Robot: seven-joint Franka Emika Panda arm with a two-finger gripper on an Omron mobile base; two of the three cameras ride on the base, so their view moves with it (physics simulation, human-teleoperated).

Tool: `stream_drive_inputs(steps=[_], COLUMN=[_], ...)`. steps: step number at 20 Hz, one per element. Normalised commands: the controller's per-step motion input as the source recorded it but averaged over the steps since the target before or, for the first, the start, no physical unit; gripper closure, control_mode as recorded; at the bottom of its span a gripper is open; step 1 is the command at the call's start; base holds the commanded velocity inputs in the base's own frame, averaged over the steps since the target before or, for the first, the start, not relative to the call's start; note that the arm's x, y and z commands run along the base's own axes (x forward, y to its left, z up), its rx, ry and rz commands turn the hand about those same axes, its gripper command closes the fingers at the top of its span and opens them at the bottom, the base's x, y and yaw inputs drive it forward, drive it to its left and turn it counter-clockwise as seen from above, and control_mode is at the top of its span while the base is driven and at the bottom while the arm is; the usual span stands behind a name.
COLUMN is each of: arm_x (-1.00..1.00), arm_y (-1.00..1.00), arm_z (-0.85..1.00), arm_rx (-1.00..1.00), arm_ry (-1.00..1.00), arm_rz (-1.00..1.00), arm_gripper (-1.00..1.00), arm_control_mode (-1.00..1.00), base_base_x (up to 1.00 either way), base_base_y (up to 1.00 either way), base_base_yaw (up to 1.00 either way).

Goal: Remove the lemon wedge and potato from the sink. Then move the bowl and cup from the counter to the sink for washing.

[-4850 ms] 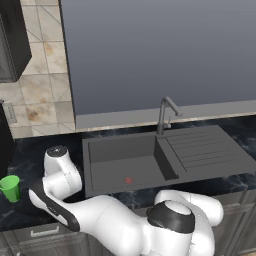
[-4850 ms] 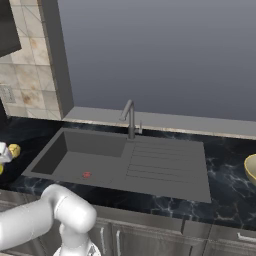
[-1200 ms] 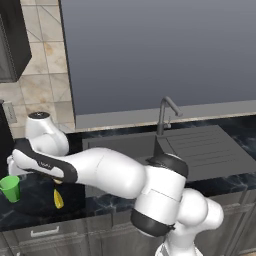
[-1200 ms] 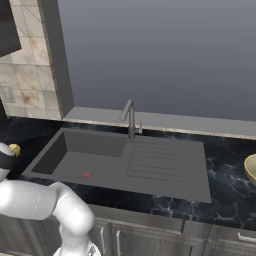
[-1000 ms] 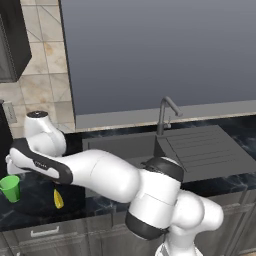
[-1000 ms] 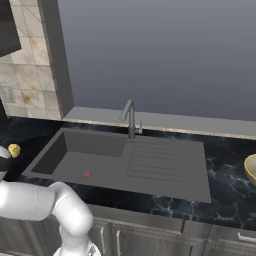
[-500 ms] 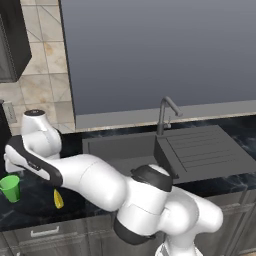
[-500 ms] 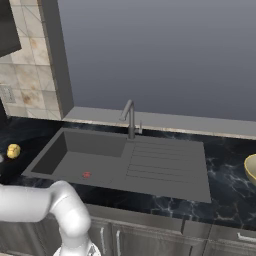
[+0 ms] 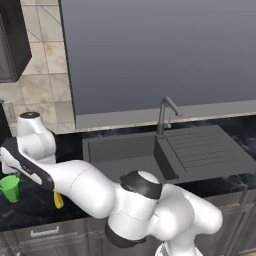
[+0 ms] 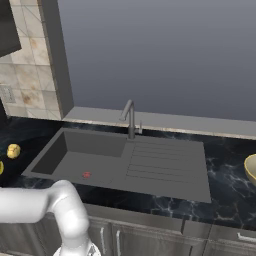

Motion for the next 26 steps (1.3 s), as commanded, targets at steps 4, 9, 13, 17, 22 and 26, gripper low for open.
stream_drive_inputs(steps=[4, 9, 13, 17, 22, 26], arm_x=[0.13, 0.14, 0.13, 0.14, 0.14, 0.14], arm_y=[0.12, 0.12, 0.15, 0.19, 0.19, 0.14], arm_z=[-0.06, -0.08, -0.11, -0.14, -0.12, -0.10], arm_rx=[0.00, 0.00, 0.00, 0.00, 0.00, 0.00], arm_ry=[-0.01, 0.00, 0.00, 0.00, 0.00, 0.00], arm_rz=[0.00, 0.00, 0.00, -0.01, 0.00, 0.00], arm_gripper=[-1.00, -1.00, -1.00, -1.00, -1.00, -1.00], arm_control_mode=[-1.00, -1.00, -1.00, -1.00, -1.00, -1.00], base_base_x=[0.00, 0.00, 0.00, 0.00, 0.00, 0.00], base_base_y=[0.00, 0.00, 0.00, 0.00, 0.00, 0.00], base_base_yaw=[0.00, 0.00, 0.00, 0.00, 0.00, 0.00])
